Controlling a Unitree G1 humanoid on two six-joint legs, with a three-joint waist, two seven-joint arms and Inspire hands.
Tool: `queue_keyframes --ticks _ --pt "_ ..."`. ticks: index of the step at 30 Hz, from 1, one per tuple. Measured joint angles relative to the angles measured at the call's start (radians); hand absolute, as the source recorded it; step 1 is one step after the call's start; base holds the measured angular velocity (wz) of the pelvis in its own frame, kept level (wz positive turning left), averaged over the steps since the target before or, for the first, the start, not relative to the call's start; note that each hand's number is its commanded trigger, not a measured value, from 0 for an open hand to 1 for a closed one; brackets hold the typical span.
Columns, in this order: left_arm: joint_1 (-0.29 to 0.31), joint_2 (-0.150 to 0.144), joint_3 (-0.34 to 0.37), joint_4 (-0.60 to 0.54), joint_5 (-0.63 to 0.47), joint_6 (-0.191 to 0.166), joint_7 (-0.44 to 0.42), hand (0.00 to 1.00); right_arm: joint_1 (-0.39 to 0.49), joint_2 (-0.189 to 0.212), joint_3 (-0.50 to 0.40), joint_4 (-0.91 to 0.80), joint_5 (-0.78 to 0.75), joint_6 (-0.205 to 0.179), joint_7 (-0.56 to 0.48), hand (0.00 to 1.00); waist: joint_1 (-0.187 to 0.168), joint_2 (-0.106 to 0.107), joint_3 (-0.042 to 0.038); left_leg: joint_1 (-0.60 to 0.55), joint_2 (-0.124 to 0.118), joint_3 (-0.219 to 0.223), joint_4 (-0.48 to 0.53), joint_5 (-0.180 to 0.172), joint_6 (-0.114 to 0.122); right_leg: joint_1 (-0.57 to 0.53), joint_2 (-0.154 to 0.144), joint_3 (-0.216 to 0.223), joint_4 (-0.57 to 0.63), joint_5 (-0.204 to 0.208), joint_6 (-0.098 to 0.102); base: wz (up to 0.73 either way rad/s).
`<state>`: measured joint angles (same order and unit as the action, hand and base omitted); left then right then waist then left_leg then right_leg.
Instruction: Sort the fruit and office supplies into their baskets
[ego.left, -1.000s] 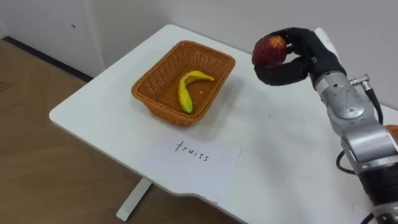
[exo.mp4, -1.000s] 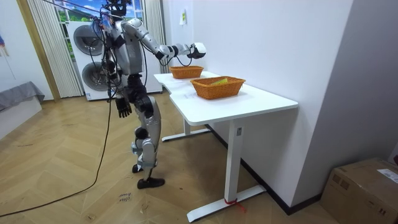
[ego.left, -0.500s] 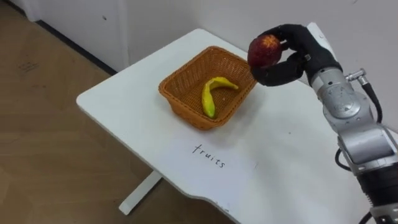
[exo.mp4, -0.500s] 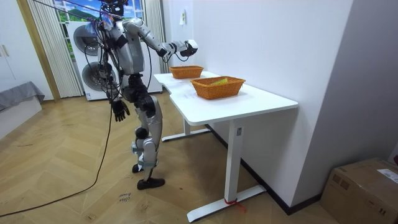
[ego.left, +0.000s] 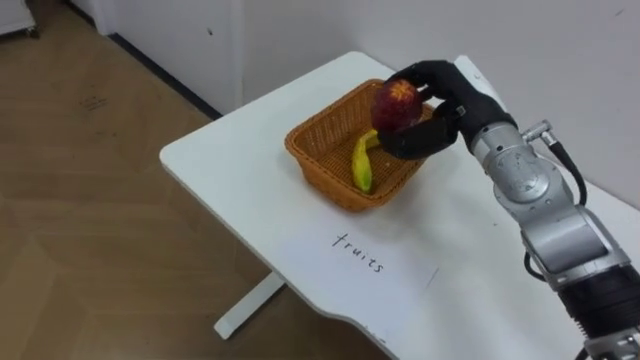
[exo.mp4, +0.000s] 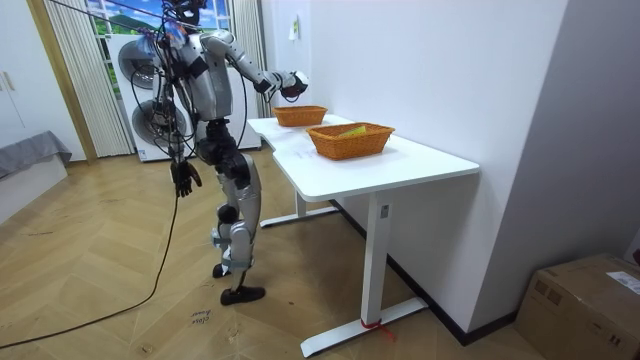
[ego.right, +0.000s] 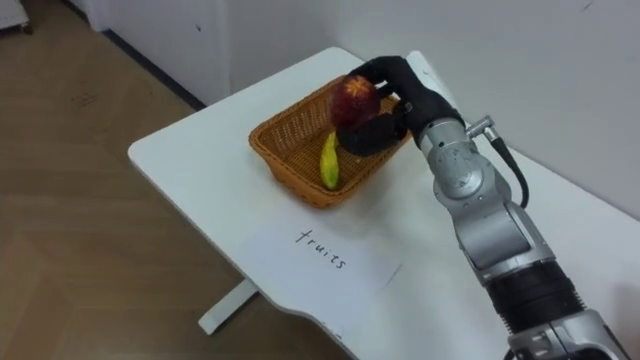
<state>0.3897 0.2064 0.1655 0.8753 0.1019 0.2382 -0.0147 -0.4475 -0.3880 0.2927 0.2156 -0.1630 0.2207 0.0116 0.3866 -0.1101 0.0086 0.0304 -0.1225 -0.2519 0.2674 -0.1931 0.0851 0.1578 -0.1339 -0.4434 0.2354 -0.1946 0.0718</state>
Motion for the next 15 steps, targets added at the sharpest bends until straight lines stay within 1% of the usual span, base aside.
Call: queue_keyframes --ticks 3,5,7,12,15 --pt "0.001 0.0 0.0 0.004 0.003 0.0 0.002 0.0 0.0 0.0 0.0 0.0 0.0 0.0 -0.001 1.0 0.005 -0.003 -0.0017 0.0 0.0 0.0 0.0 0.0 0.0 0.001 0.001 0.0 -0.002 0.0 0.0 0.0" --pt "0.001 0.0 0.0 0.008 0.021 0.001 0.002 0.0 0.0 0.0 0.0 0.003 0.0 0.0 -0.001 1.0 0.006 -0.007 -0.0042 0.0 0.0 0.0 -0.001 0.0 0.0 0.002 0.002 0.0 -0.006 0.0 0.0 0.0" --pt "0.001 0.0 0.0 0.008 0.022 0.001 0.002 0.0 0.0 0.0 0.001 0.003 0.0 0.0 -0.001 1.0 0.006 -0.009 -0.0047 -0.001 -0.001 0.0 -0.001 0.0 0.0 0.005 0.002 0.0 -0.015 0.0 0.0 0.0" --pt "0.001 0.0 0.008 0.007 0.025 0.001 0.002 0.0 0.0 0.0 0.001 0.007 0.0 0.0 -0.001 1.0 0.006 -0.013 -0.0026 -0.001 -0.001 0.0 -0.001 0.0 0.0 0.005 0.003 0.0 -0.015 0.0 0.0 0.0" --pt "0.001 0.0 0.008 0.007 0.031 0.001 0.002 0.0 0.0 0.0 0.001 0.009 0.0 0.0 -0.001 1.0 0.006 -0.02 0.002 -0.002 -0.001 0.0 0.0 0.0 -0.001 0.005 0.003 0.0 -0.015 0.0 0.0 0.0"
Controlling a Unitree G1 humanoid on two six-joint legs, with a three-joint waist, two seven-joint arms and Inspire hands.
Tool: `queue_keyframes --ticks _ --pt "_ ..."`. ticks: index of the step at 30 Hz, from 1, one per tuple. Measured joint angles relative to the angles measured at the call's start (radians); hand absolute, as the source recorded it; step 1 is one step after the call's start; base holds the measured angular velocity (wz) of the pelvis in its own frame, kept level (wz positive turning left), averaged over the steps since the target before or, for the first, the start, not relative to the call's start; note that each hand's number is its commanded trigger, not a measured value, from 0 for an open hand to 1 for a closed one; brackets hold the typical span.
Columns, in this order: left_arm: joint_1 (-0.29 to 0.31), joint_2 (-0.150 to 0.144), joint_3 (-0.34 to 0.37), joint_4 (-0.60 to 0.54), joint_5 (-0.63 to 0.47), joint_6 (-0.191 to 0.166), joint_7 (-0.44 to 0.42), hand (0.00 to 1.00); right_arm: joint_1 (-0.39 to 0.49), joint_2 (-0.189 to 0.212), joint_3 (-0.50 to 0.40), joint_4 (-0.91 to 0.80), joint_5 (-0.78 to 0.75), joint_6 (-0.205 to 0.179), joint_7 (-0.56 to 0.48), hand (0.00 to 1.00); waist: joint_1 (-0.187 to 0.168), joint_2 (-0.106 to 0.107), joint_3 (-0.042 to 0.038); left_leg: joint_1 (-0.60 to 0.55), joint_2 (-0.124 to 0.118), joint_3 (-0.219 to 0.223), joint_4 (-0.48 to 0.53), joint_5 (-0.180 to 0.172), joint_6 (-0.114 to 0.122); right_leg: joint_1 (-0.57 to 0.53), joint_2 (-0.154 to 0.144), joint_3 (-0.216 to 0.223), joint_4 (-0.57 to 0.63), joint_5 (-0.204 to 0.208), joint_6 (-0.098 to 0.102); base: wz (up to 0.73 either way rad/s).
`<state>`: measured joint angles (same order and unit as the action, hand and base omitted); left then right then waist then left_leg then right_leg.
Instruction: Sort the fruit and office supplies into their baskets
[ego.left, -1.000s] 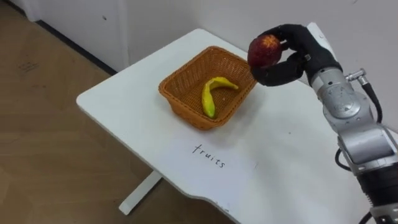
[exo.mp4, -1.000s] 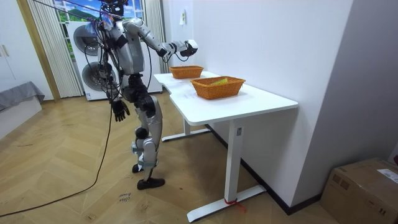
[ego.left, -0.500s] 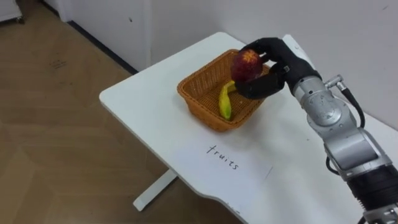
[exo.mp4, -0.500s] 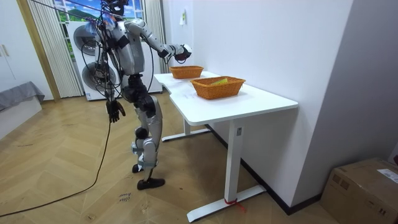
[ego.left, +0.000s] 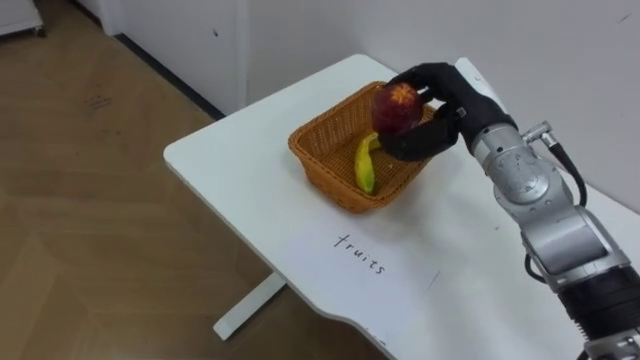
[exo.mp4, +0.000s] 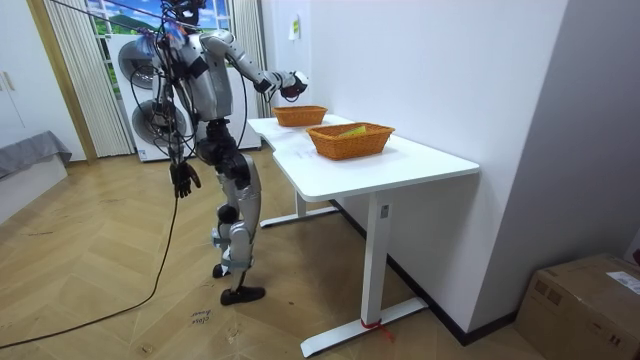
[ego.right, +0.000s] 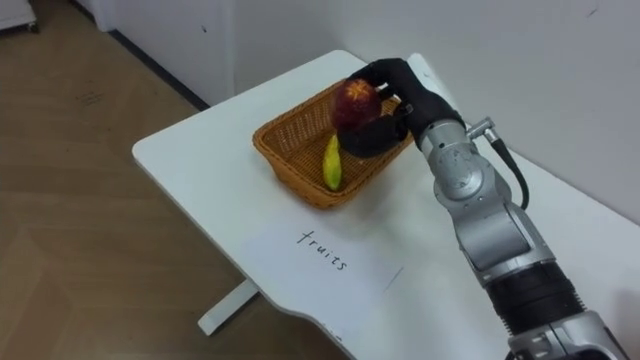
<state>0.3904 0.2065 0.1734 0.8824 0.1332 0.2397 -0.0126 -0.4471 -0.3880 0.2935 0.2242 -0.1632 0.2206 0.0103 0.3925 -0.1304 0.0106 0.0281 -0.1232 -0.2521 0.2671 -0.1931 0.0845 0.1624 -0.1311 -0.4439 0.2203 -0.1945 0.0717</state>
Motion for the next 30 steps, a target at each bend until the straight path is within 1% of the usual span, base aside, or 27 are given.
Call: queue_keyframes --ticks 1,5,6,7,8,9,10,15,19,30 --pt "0.0 0.0 0.0 0.0 0.002 0.0 -0.001 0.0 0.0 0.0 0.0 0.0 0.0 0.0 0.0 1.0 0.0 -0.002 0.0009 0.0 0.0 0.0 0.0 0.0 0.0 0.0 0.0 0.0 0.0 0.0 0.0 0.0" --pt "-0.001 0.0 0.0 -0.001 0.004 -0.001 0.0 0.0 0.0 0.0 0.002 0.0 -0.006 0.0 0.0 1.0 0.0 -0.003 0.0006 0.0 -0.001 0.0 0.0 0.0 0.001 0.0 -0.001 -0.001 0.0 0.0 0.0 0.0" --pt "-0.001 0.0 0.0 -0.001 0.004 -0.001 0.0 0.0 0.0 0.0 0.002 0.0 -0.006 0.0 0.0 0.88 0.0 -0.003 0.0006 -0.001 -0.001 0.0 0.0 0.0 0.001 0.0 -0.001 -0.001 0.0 0.0 0.0 0.0" --pt "-0.001 0.0 0.0 -0.001 0.007 -0.001 0.0 0.0 0.0 0.0 0.002 0.0 -0.006 0.0 0.0 0.73 0.0 -0.003 0.0006 0.0 -0.001 0.0 0.0 0.0 0.001 0.0 -0.001 -0.001 0.0 0.0 0.0 0.0" --pt "-0.001 0.0 0.0 -0.001 0.008 -0.001 0.0 0.0 0.0 0.0 0.002 0.0 -0.007 0.0 0.0 0.52 0.0 -0.003 0.0006 0.0 -0.001 0.0 0.0 0.0 0.001 0.0 -0.001 0.0 0.0 0.0 0.0 0.0" --pt "-0.001 0.0 0.0 -0.001 0.009 -0.001 0.0 0.0 0.0 0.0 0.002 0.0 -0.007 0.0 0.0 0.03 0.0 -0.003 0.0006 0.0 -0.001 0.0 0.0 0.0 0.001 0.0 -0.001 0.0 0.0 0.0 0.0 0.0" --pt "-0.001 0.0 0.0 -0.001 0.01 -0.001 0.0 0.0 0.001 0.0 0.002 0.0 -0.007 0.0 0.0 0.0 0.0 -0.003 0.0006 0.0 -0.001 0.0 0.0 0.0 0.001 0.0 -0.001 -0.001 0.0 0.0 0.0 0.0" --pt "-0.001 0.0 0.0 0.0 0.01 -0.001 -0.001 0.0 0.001 0.0 0.002 0.0 -0.007 0.0 0.0 0.0 0.0 -0.004 0.0003 0.0 -0.001 0.0 0.0 0.0 0.001 0.0 -0.001 -0.001 0.0 0.0 0.0 0.0" --pt "-0.001 0.0 0.0 0.0 0.013 0.0 -0.001 0.0 0.001 0.0 0.002 0.0 -0.008 0.0 0.0 0.0 0.0 -0.006 -0.0016 0.0 -0.001 0.0 0.0 0.0 0.001 0.0 -0.001 -0.002 0.0 0.0 0.0 0.0" --pt "-0.001 0.0 0.0 -0.001 0.016 0.001 -0.003 0.0 0.001 0.0 0.002 0.0 -0.008 0.0 0.0 0.0 0.0 -0.007 -0.0018 0.0 -0.001 0.0 0.0 0.0 0.001 0.001 -0.002 -0.009 0.0 0.0 0.0 0.0"
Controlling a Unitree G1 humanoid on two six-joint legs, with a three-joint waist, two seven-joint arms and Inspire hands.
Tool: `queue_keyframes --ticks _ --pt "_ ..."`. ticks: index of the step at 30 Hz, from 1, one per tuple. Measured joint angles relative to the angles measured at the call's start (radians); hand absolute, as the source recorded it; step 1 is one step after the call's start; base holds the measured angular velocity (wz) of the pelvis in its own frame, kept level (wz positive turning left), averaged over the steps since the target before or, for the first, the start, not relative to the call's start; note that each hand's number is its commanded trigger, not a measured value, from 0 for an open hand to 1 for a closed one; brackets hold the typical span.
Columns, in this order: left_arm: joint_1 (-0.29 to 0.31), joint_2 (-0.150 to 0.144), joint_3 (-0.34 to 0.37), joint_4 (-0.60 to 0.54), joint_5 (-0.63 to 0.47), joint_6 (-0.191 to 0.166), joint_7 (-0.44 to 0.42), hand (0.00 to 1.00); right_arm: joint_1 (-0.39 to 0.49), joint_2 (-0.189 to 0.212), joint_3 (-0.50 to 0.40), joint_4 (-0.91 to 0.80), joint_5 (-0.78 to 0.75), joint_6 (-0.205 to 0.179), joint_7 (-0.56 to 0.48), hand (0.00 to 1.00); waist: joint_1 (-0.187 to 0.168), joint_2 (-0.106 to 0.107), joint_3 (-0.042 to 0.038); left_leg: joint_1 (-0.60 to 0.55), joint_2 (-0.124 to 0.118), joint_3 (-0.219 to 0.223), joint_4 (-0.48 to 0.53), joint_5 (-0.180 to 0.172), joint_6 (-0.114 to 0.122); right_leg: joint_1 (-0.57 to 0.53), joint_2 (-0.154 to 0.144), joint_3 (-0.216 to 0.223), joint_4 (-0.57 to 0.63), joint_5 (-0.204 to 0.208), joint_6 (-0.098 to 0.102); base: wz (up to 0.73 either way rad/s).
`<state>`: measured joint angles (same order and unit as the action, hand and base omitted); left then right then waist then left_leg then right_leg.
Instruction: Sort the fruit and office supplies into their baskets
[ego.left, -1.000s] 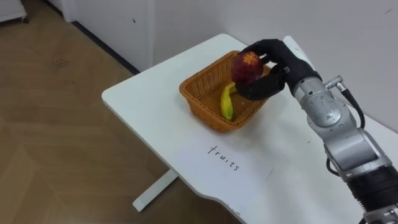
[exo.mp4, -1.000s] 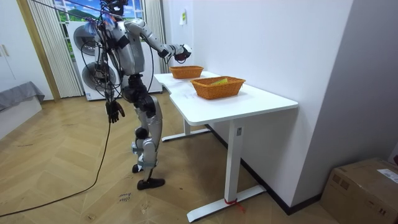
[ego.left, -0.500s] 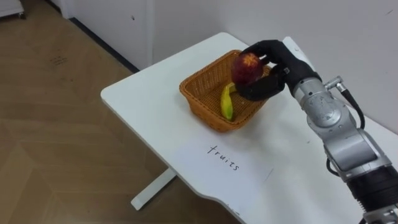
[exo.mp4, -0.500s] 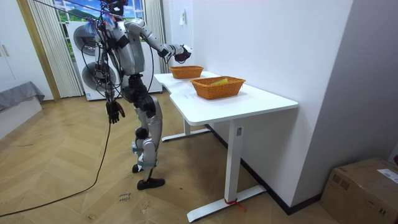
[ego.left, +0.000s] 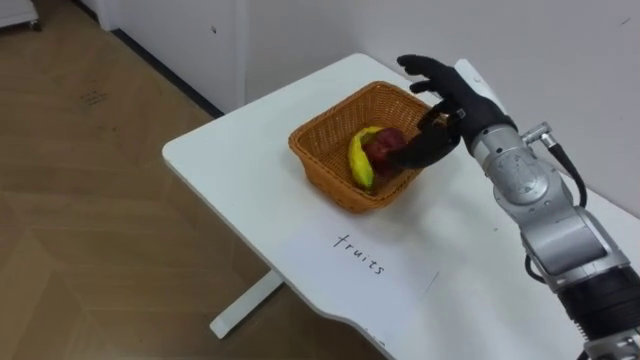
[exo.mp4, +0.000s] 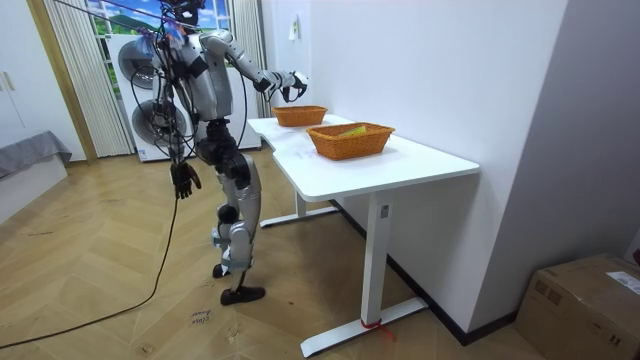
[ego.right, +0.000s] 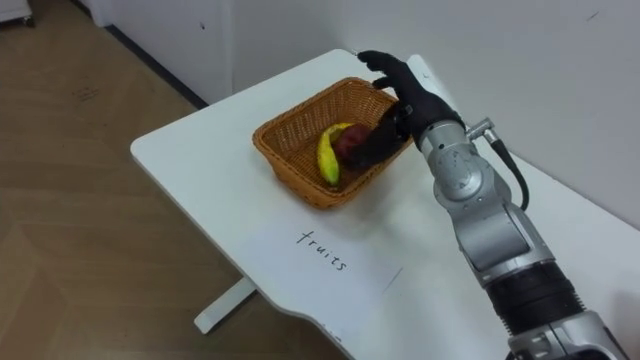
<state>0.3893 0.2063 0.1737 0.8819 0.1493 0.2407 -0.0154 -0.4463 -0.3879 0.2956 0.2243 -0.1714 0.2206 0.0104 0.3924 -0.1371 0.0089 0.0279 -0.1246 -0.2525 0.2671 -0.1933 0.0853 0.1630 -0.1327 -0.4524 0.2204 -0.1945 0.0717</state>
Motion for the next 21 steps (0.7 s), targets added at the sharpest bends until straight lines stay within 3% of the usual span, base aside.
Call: queue_keyframes --ticks 13,18,21 --pt "-0.007 0.0 0.0 -0.002 -0.003 0.0 0.002 0.0 0.0 0.0 -0.001 0.0 -0.016 0.0 0.0 0.0 -0.009 0.0 0.0001 -0.001 0.0 0.0 0.0 0.0 0.0 -0.001 -0.002 -0.013 0.0 0.0 0.0 0.0" --pt "-0.007 0.0 0.001 -0.032 -0.014 -0.002 0.004 0.0 0.0 -0.003 -0.006 -0.003 -0.017 -0.001 0.0 0.0 -0.036 0.001 -0.0005 -0.002 -0.001 0.0 0.0 0.0 0.0 -0.002 -0.001 0.014 0.0 0.0 0.0 0.0" --pt "-0.016 0.0 0.01 -0.035 -0.008 -0.007 0.005 0.0 0.0 -0.029 -0.016 -0.018 0.015 -0.001 0.017 0.0 -0.056 0.003 -0.0031 0.001 -0.001 0.01 -0.001 0.0 0.001 -0.007 -0.001 0.034 -0.001 0.0 0.0 -0.11"
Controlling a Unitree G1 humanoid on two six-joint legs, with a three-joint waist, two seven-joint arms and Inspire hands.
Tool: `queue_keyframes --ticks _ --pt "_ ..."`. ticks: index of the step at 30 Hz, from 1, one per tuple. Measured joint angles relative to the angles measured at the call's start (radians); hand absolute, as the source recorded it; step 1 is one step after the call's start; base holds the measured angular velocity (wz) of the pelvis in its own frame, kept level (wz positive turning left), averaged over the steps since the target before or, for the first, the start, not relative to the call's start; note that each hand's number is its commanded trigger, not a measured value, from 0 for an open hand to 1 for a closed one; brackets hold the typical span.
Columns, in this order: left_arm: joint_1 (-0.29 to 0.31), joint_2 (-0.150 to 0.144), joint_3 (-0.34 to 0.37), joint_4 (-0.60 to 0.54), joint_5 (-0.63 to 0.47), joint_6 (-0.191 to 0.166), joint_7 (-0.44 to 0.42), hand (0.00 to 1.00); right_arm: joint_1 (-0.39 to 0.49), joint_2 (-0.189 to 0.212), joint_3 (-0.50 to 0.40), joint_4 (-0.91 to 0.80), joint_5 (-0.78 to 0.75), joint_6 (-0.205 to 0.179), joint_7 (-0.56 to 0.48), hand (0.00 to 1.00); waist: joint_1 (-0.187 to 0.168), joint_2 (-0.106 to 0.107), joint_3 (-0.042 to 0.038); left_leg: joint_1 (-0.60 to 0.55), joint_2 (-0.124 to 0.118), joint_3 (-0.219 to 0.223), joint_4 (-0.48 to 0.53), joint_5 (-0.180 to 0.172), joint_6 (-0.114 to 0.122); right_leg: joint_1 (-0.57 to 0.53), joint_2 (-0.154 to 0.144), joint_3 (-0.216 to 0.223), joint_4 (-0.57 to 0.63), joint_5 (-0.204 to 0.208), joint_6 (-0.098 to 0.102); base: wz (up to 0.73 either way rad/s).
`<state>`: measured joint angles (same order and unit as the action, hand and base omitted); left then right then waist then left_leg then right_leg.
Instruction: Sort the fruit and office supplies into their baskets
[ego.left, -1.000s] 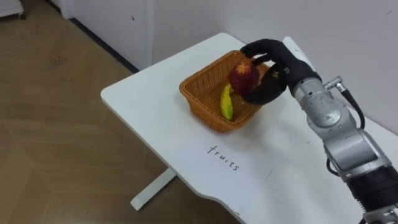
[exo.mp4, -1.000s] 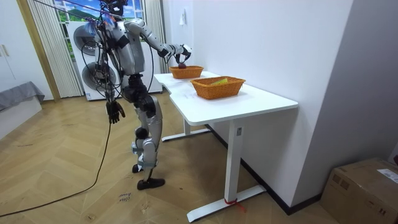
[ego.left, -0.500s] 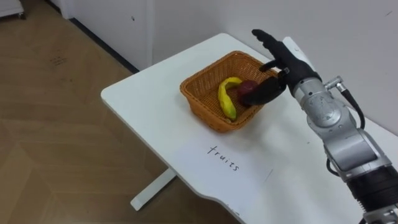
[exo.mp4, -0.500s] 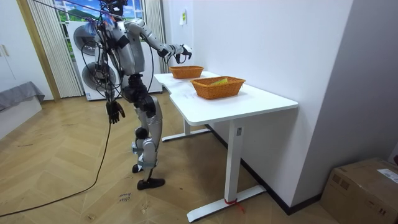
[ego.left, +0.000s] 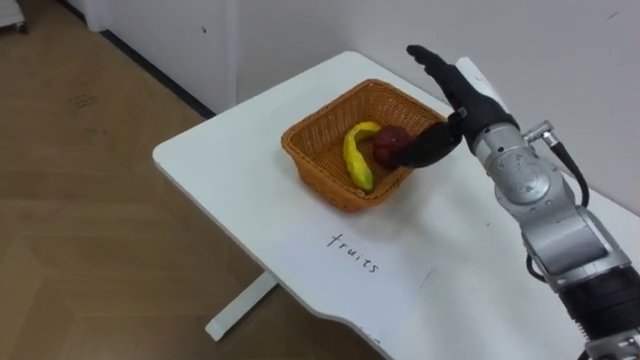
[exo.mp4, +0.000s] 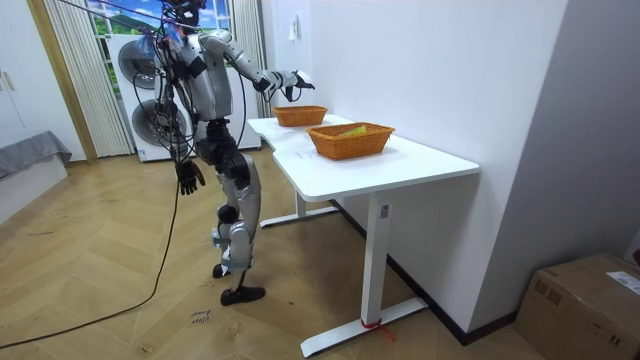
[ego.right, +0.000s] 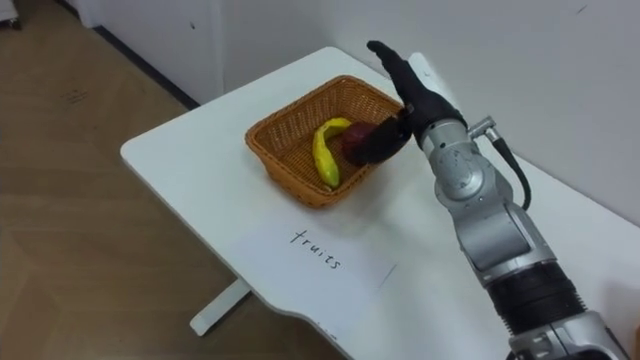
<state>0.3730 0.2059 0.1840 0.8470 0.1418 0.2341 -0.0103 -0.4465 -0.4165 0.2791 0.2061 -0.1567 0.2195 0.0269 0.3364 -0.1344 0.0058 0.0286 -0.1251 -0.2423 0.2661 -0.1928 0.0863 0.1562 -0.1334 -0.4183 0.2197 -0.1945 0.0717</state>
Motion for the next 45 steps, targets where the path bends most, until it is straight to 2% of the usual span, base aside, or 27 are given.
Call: queue_keyframes --ticks 3,5,7,9,10,12,15,18,19,20,22,30,33,37,41,45 --pt "-0.016 0.0 0.021 0.018 0.003 -0.002 0.0 0.0 0.0 -0.018 -0.043 -0.057 0.001 0.0 0.016 0.0 -0.018 0.009 -0.0031 0.002 0.001 0.015 -0.003 0.0 0.001 -0.005 0.0 0.009 -0.001 0.0 0.0 -0.15" --pt "-0.035 -0.001 0.027 0.039 0.006 -0.003 0.001 0.0 0.0 -0.024 -0.095 -0.103 0.01 -0.007 0.019 0.0 -0.048 0.017 -0.0095 0.008 0.003 0.029 -0.008 0.002 0.004 -0.011 -0.001 0.022 0.0 0.0 0.0 -0.12" --pt "-0.035 0.0 0.03 0.038 0.007 -0.005 0.002 0.0 0.0 -0.03 -0.125 -0.129 0.012 -0.022 0.018 0.0 -0.061 0.023 -0.0126 0.011 0.008 0.047 -0.016 0.003 0.005 -0.018 0.0 0.041 0.002 0.0 0.0 -0.28" --pt "-0.036 0.001 0.031 0.037 0.008 -0.012 0.005 0.0 0.005 -0.044 -0.147 -0.159 0.004 -0.023 0.018 0.0 -0.086 0.025 -0.0131 0.015 0.011 0.058 -0.024 0.004 0.005 -0.018 0.001 0.057 0.003 0.0 -0.001 -0.24" --pt "-0.038 0.002 0.032 0.037 0.009 -0.016 0.006 0.0 0.021 -0.054 -0.163 -0.189 -0.01 -0.023 0.019 0.0 -0.106 0.024 -0.0137 0.018 0.013 0.067 -0.029 0.005 0.006 -0.019 0.001 0.063 0.004 0.001 -0.001 -0.14" --pt "-0.047 0.0 0.043 0.038 0.018 -0.018 0.005 0.0 0.062 -0.059 -0.212 -0.242 -0.012 -0.027 0.021 0.0 -0.125 0.024 -0.0138 0.02 0.016 0.081 -0.032 0.005 0.006 -0.025 0.003 0.075 0.006 0.001 -0.002 -0.23" --pt "-0.066 0.001 0.047 0.039 0.013 -0.025 0.007 0.0 0.078 -0.059 -0.254 -0.256 0.008 -0.03 0.022 0.0 -0.17 0.03 -0.0095 0.031 0.026 0.112 -0.041 0.004 0.007 -0.033 0.008 0.099 0.01 0.008 -0.006 -0.34" --pt "-0.087 0.008 0.048 0.058 0.006 -0.053 0.015 0.0 0.079 -0.063 -0.304 -0.258 0.06 -0.03 0.019 0.0 -0.205 0.029 -0.0105 0.035 0.032 0.134 -0.049 0.004 0.006 -0.047 0.013 0.125 0.018 0.009 -0.008 -0.26" --pt "-0.094 0.008 0.047 0.058 0.006 -0.063 0.021 0.0 0.079 -0.077 -0.321 -0.259 0.087 -0.031 0.018 0.0 -0.215 0.028 -0.0117 0.036 0.036 0.148 -0.054 0.004 0.006 -0.053 0.015 0.137 0.02 0.009 -0.009 -0.3" --pt "-0.098 0.008 0.047 0.058 0.006 -0.073 0.021 0.0 0.079 -0.098 -0.331 -0.26 0.11 -0.031 0.017 0.0 -0.219 0.027 -0.012 0.042 0.04 0.164 -0.062 0.005 0.006 -0.057 0.018 0.147 0.019 0.012 -0.012 -0.35" --pt "-0.098 0.009 0.049 0.059 0.008 -0.083 0.023 0.0 0.079 -0.11 -0.355 -0.266 0.117 -0.031 0.014 0.0 -0.232 0.024 -0.0137 0.048 0.045 0.175 -0.068 0.004 0.006 -0.059 0.022 0.156 0.018 0.015 -0.012 -0.25" --pt "-0.098 0.005 0.048 0.055 0.016 -0.089 0.024 0.0 0.081 -0.111 -0.474 -0.312 0.174 -0.05 -0.063 0.0 -0.28 0.023 -0.0142 0.053 0.054 0.191 -0.07 -0.002 0.003 -0.055 0.031 0.159 0.0 0.022 -0.014 -0.07" --pt "-0.084 0.002 0.049 0.054 0.018 -0.09 0.031 0.0 0.101 -0.111 -0.517 -0.351 0.175 -0.053 -0.094 0.0 -0.282 0.033 -0.009 0.055 0.062 0.212 -0.072 -0.005 0.001 -0.062 0.038 0.173 0.0 0.027 -0.018 -0.17" --pt "-0.07 0.0 0.048 0.061 0.019 -0.09 0.05 0.0 0.168 -0.11 -0.57 -0.372 0.208 -0.055 -0.129 0.0 -0.291 0.039 -0.01 0.071 0.068 0.228 -0.081 -0.006 -0.001 -0.056 0.045 0.193 -0.001 0.028 -0.019 -0.11" --pt "-0.042 0.001 0.048 0.076 0.019 -0.091 0.081 0.0 0.246 -0.11 -0.59 -0.372 0.274 -0.057 -0.159 0.0 -0.332 0.039 -0.0106 0.073 0.078 0.239 -0.078 -0.011 -0.007 -0.058 0.054 0.199 -0.002 0.034 -0.026 -0.12" --pt "-0.03 -0.003 0.048 0.078 0.022 -0.091 0.09 0.0 0.303 -0.1 -0.628 -0.372 0.281 -0.057 -0.182 0.0 -0.344 0.048 -0.0122 0.073 0.086 0.263 -0.078 -0.014 -0.011 -0.066 0.062 0.223 -0.002 0.036 -0.031 -0.18"
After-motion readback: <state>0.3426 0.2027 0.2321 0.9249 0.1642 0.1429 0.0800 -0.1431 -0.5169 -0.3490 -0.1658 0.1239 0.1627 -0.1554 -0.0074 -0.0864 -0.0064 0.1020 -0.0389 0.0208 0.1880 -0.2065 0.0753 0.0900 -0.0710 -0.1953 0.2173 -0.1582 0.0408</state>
